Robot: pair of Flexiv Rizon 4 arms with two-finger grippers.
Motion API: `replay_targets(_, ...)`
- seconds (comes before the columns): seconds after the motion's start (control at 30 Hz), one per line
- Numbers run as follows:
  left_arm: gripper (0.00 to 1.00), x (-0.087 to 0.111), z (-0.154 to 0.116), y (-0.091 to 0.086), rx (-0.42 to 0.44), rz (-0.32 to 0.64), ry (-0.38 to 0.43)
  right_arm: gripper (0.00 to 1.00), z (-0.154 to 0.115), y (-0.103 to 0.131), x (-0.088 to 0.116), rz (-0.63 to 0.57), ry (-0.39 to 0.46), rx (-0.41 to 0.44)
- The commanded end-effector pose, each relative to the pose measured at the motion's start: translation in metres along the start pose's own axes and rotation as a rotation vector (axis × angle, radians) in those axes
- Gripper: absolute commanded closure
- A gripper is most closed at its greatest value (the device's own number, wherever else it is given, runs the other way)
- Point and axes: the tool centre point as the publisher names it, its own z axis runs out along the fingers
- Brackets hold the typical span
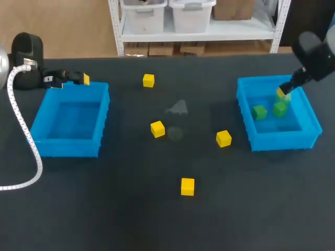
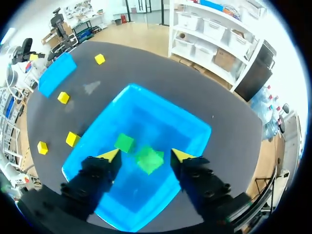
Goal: Put the green cubes in the right bin and the yellow cubes in the left bin.
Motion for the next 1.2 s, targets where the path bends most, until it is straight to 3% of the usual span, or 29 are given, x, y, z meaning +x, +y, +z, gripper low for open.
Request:
replay_targets(0.03, 0.0, 0.001, 0.0, 0.002, 0.009, 0.002, -0.005, 0.0, -0.004, -0.002, 0.002, 0.008, -0.023, -0.01)
replay_targets(0.93, 0.0, 0.001, 0.0, 0.002, 0.009, 0.002, -0.005, 0.0, -0.006, -0.003, 0.002, 0.032, -0.046, -0.024)
replay_targets(1.2, 0.0, -0.025, 0.039, -0.032, -0.004, 0.253, 0.283, 0.0, -0.006, -0.003, 0.002, 0.032, -0.046, -0.024)
